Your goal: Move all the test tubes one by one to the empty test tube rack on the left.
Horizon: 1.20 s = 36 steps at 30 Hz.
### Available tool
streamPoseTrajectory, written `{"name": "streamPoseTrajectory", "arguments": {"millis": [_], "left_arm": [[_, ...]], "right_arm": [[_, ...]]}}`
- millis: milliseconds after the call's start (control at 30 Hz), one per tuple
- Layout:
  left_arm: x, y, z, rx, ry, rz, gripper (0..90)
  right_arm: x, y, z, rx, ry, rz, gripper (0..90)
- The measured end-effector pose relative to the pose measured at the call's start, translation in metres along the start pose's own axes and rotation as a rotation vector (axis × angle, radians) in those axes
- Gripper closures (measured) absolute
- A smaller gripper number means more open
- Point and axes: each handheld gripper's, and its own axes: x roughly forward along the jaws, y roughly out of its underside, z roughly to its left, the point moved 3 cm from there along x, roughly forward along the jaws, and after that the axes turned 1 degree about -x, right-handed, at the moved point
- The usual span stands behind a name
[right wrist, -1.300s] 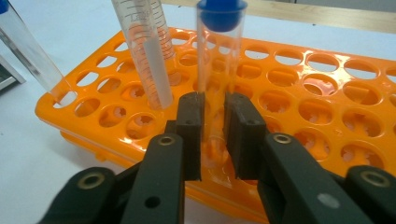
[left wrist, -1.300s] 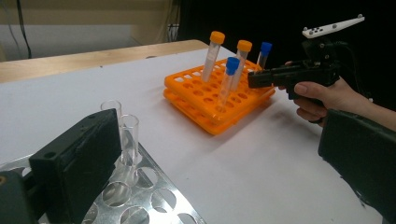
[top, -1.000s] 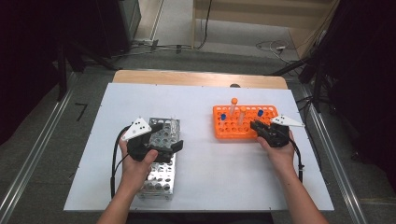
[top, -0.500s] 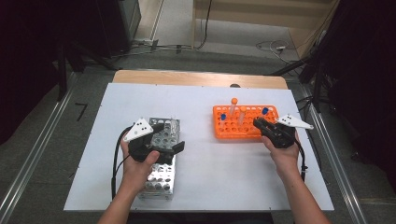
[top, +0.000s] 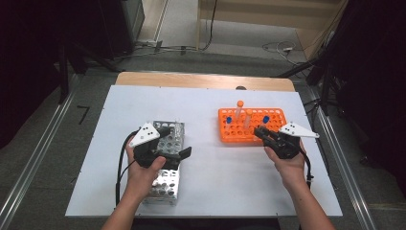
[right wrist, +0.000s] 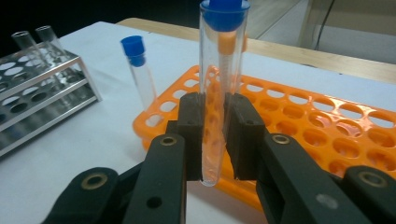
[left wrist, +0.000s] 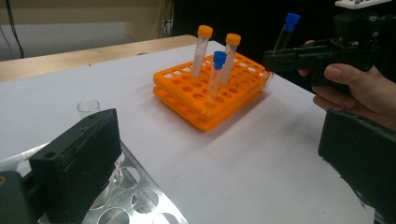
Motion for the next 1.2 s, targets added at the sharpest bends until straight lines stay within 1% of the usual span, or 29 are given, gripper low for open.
{"name": "streamPoseTrajectory", "arguments": {"millis": [167,300,433,567,667,833,933,1100,1200], "left_arm": [[0.001,0.0,-0.003,0.003,0.008,0.0,0.0],[0.002,0.0,-0.006,0.011,0.017,0.005,0.0],[0.003,-0.001,-0.009,0.015,0.025,0.008,0.0],[0.004,-0.001,-0.013,0.025,0.046,0.013,0.4],[0.005,-0.002,-0.016,0.027,0.057,0.01,0.7],[0.007,-0.002,-0.019,0.033,0.067,0.012,1.0],[0.008,-0.002,-0.021,0.036,0.072,0.017,2.1],[0.01,-0.003,-0.026,0.039,0.089,0.019,4.0],[0.011,-0.003,-0.029,0.04,0.1,0.024,6.1]], "right_arm": [[-0.003,0.0,0.014,-0.014,-0.029,0.009,74.9],[-0.005,0.0,0.026,-0.041,-0.054,0.014,74.9],[-0.005,0.002,0.036,-0.055,-0.079,0.025,74.9],[-0.002,0.003,0.047,-0.087,-0.089,0.031,74.9],[0.001,0.003,0.057,-0.112,-0.109,0.038,74.9],[0.004,0.003,0.072,-0.134,-0.144,0.042,74.9],[0.006,0.003,0.079,-0.138,-0.158,0.05,74.9],[0.01,0.003,0.091,-0.16,-0.184,0.054,74.9],[0.011,0.003,0.097,-0.173,-0.185,0.053,74.9]]}}
